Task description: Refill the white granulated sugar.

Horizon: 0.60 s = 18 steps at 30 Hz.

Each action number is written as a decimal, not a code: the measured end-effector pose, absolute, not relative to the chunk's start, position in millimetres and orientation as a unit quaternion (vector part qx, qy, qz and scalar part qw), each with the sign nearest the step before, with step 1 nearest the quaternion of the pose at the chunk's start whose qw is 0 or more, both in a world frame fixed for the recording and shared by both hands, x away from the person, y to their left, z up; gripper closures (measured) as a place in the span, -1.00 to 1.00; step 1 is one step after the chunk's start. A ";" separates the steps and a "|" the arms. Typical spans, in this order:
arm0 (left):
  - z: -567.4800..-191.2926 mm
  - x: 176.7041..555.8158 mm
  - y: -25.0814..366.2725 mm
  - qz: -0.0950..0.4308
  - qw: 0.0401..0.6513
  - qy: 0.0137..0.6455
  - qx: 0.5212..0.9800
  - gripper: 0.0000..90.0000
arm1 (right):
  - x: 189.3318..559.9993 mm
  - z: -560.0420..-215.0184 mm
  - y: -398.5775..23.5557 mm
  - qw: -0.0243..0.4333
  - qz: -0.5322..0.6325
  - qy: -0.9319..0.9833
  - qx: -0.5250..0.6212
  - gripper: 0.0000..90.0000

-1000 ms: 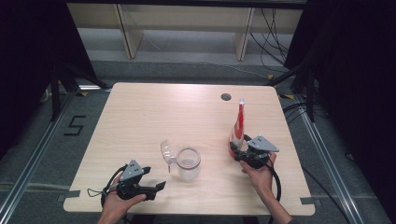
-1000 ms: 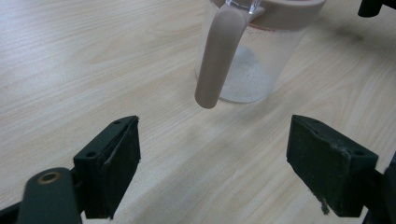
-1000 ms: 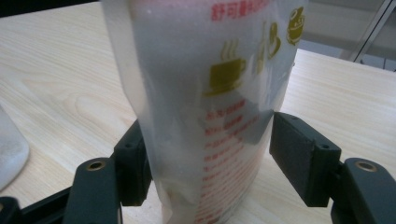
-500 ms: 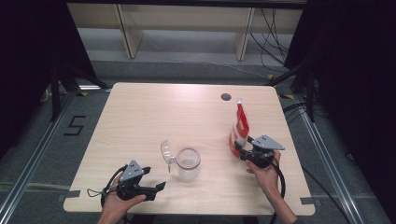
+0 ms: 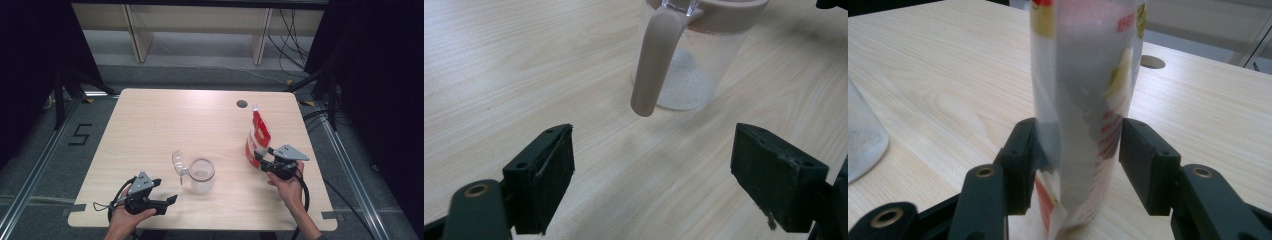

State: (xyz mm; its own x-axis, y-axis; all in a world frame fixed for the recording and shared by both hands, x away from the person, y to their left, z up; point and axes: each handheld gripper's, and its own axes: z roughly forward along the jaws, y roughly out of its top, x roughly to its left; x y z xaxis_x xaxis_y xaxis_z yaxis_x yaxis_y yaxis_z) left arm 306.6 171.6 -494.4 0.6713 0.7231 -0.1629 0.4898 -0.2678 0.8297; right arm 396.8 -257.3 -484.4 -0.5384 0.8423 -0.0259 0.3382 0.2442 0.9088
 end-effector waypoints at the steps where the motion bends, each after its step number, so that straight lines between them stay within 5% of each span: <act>1: -494.3 306.9 171.9 0.126 0.466 0.383 0.788 -0.62 | 396.2 -483.5 -258.2 0.269 0.464 0.745 0.397 0.15; 8: -494.1 306.8 172.1 0.128 0.465 0.382 0.788 -0.62 | 396.8 -484.2 -259.0 0.273 0.470 0.739 0.398 0.14; 18: -494.6 307.9 172.4 0.125 0.462 0.379 0.792 -0.62 | 401.0 -491.8 -253.4 0.279 0.484 0.716 0.418 -0.22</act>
State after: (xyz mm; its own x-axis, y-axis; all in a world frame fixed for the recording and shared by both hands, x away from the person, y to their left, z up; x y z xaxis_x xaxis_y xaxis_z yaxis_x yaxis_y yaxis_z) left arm 307.9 172.4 -494.6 0.6815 0.7160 -0.1515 0.4839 -0.2855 0.8272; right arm 401.0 -253.4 -491.8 -0.4950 0.8689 0.0052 0.3293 0.1821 0.9265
